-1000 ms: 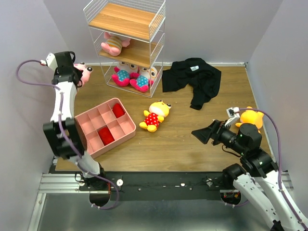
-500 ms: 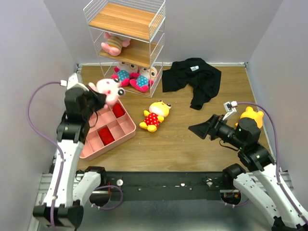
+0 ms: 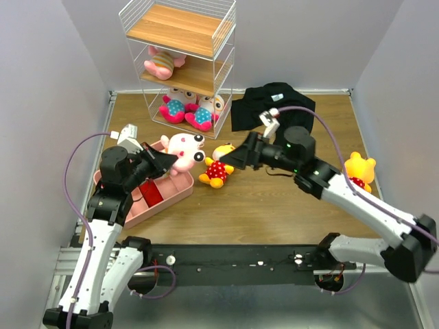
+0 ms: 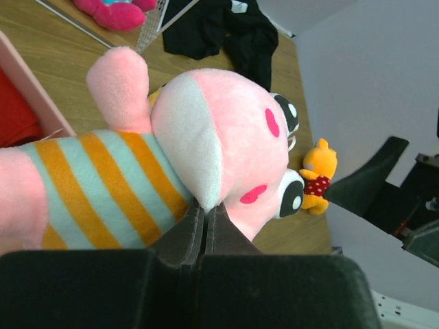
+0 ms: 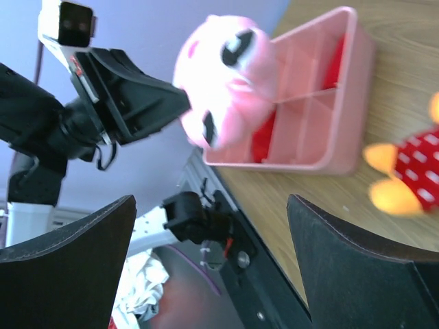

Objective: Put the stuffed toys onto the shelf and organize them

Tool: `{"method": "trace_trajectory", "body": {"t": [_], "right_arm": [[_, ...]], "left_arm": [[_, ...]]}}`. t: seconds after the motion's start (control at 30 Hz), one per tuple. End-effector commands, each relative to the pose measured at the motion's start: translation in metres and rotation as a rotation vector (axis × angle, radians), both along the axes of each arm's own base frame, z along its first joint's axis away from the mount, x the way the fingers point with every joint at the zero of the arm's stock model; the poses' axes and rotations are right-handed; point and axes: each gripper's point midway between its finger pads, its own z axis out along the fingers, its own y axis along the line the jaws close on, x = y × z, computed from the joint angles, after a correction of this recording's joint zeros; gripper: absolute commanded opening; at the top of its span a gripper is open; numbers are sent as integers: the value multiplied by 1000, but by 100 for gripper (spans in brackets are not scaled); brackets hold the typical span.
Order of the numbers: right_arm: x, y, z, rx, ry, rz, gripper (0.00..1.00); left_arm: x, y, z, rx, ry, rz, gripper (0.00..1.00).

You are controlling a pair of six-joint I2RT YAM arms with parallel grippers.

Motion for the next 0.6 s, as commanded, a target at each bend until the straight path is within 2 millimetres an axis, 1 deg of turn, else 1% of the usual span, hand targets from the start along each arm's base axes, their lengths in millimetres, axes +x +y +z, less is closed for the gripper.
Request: {"method": "trace_trajectory", "body": {"t": [0.0, 0.07, 0.1, 0.13, 0.23, 0.3, 0.33, 0.37, 0.4, 0.43, 0.47, 0.5, 0.53, 0.57], "right_arm": [[21, 58, 42, 99, -56, 42, 98], [24, 71, 45, 109, -41, 53, 97], [33, 78, 33, 88, -13, 42, 97], [35, 82, 40, 97, -15, 39, 95], [44, 94, 32, 89, 15, 33, 88], [48, 97, 30, 88, 25, 35, 85], [49, 101, 24, 81, 37, 40, 78], [49, 103, 24, 87, 41, 50, 69], [47, 105, 27, 104, 30, 69, 49], [46, 106, 28, 114, 25, 75, 39], [44, 104, 28, 125, 30, 76, 30], [44, 104, 35, 152, 13, 80, 15], [43, 103, 36, 162, 6, 82, 7], [41, 101, 41, 176, -1, 83, 1]], "left_arm": [[-9, -14, 21, -56, -72, -80, 0], [-10, -17, 20, -63, -64, -98, 0], [-12, -19, 21, -69, -63, -116, 0], [-13, -20, 22, -73, -65, -121, 0], [-16, -23, 27, -84, -77, -143, 0], [-17, -24, 31, -90, -87, -152, 0], [-20, -27, 33, -96, -91, -173, 0], [-20, -28, 36, -103, -103, -182, 0], [-21, -30, 37, -105, -104, -192, 0], [-22, -31, 38, -107, -106, -206, 3], [-23, -32, 37, -104, -101, -213, 17], [-23, -31, 37, -86, -109, -220, 26], [-24, -31, 41, -74, -118, -220, 38], [-25, -27, 36, -53, -94, -207, 61]]}}
